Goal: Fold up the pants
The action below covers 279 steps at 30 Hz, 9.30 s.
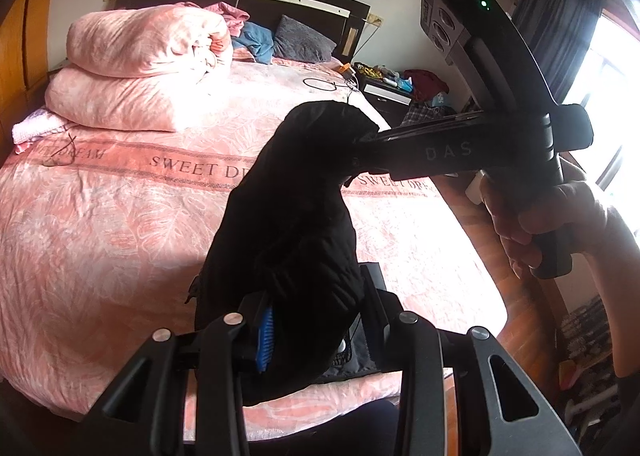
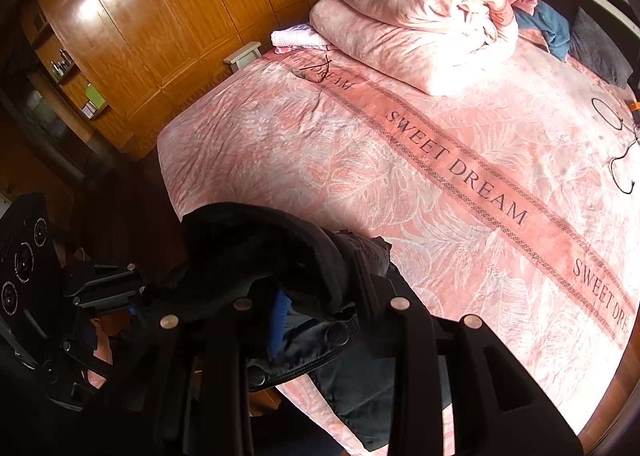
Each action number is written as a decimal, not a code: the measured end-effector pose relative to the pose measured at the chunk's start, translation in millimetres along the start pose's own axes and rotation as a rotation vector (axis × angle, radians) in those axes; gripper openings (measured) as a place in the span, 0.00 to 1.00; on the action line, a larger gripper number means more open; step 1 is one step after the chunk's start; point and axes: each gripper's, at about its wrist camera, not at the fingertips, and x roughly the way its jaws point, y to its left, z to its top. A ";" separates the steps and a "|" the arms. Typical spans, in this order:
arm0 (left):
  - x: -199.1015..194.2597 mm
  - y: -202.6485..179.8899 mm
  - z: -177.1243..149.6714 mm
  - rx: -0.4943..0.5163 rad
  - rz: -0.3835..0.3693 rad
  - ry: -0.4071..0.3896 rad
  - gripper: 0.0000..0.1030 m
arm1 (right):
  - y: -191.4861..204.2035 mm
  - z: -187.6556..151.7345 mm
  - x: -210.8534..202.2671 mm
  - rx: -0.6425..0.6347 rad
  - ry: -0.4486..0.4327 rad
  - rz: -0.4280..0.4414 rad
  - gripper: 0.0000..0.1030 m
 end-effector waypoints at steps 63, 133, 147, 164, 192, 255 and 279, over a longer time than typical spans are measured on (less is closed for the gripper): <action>184.5 -108.9 -51.1 0.254 0.019 0.289 0.35 | -154.5 -140.8 46.8 0.009 0.033 -0.010 0.26; 167.6 100.0 -82.5 -0.144 0.025 0.214 0.75 | -185.6 -357.0 80.6 1.097 -0.450 0.292 0.78; 179.1 113.2 -89.9 -0.188 -0.029 0.261 0.76 | -147.8 -387.8 112.9 1.183 -0.497 0.230 0.27; 179.1 138.8 -87.5 -0.268 -0.063 0.287 0.83 | -117.8 -314.8 86.3 1.017 -0.407 0.013 0.30; 216.5 244.3 -42.0 -0.437 -0.283 0.424 0.88 | -223.5 -323.4 74.8 1.139 -0.369 0.114 0.98; 282.5 185.6 -61.3 -0.376 -0.411 0.592 0.38 | -157.0 -326.0 115.4 1.006 -0.226 0.406 0.41; 215.4 295.7 12.4 -0.366 -0.324 0.427 0.37 | -142.7 -195.2 136.4 0.810 -0.199 0.418 0.41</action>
